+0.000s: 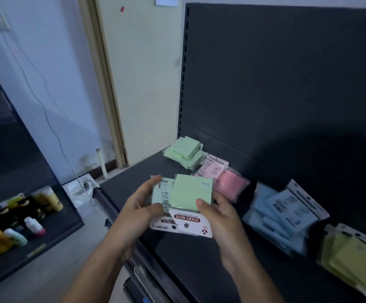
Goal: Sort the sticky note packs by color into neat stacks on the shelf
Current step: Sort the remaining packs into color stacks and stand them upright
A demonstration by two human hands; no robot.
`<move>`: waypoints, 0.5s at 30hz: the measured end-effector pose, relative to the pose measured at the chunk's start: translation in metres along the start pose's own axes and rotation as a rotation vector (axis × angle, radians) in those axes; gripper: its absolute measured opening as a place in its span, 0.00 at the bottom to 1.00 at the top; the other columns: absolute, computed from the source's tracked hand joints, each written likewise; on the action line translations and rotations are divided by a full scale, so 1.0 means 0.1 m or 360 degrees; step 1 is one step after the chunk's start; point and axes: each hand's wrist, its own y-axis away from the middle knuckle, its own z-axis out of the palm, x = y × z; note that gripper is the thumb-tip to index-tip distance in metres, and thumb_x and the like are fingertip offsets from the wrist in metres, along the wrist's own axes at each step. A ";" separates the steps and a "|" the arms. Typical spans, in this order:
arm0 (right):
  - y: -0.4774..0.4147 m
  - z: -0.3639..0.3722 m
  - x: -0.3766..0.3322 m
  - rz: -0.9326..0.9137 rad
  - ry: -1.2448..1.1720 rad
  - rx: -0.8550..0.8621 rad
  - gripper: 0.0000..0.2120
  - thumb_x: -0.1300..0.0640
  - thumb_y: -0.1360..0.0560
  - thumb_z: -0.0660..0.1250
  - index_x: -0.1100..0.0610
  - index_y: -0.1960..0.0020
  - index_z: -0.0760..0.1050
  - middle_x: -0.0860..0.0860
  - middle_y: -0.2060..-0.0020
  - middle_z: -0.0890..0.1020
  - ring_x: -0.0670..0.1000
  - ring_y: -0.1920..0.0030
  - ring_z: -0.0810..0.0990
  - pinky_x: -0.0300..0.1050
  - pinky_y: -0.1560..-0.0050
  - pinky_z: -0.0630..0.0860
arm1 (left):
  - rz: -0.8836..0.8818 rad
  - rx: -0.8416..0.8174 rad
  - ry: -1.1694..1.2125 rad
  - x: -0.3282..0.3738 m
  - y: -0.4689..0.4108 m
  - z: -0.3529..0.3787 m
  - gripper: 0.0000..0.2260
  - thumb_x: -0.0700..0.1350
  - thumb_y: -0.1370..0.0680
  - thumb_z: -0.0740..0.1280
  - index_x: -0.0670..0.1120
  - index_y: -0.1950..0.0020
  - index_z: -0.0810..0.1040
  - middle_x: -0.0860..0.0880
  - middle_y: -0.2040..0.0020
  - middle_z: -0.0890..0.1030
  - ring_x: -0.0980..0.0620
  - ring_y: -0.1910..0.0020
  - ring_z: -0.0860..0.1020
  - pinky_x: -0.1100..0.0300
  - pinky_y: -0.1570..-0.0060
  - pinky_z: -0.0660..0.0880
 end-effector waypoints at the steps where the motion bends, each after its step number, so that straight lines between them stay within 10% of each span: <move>1: -0.09 0.03 -0.01 -0.0007 0.0004 0.0030 0.11 0.62 0.23 0.63 0.51 0.43 0.76 0.48 0.55 0.85 0.48 0.55 0.84 0.41 0.58 0.77 | -0.0025 -0.0002 0.0033 0.02 -0.13 -0.02 0.27 0.28 0.27 0.61 0.52 0.34 0.71 0.62 0.54 0.83 0.52 0.56 0.83 0.55 0.56 0.79; 15: -1.28 0.68 -0.18 -0.0312 -0.0028 0.0798 0.13 0.59 0.23 0.64 0.42 0.45 0.74 0.44 0.53 0.84 0.43 0.53 0.83 0.37 0.54 0.79 | 0.0094 -0.0394 -0.0045 0.43 -1.98 -0.38 0.21 0.28 0.26 0.63 0.48 0.38 0.75 0.47 0.49 0.81 0.50 0.54 0.81 0.67 0.67 0.76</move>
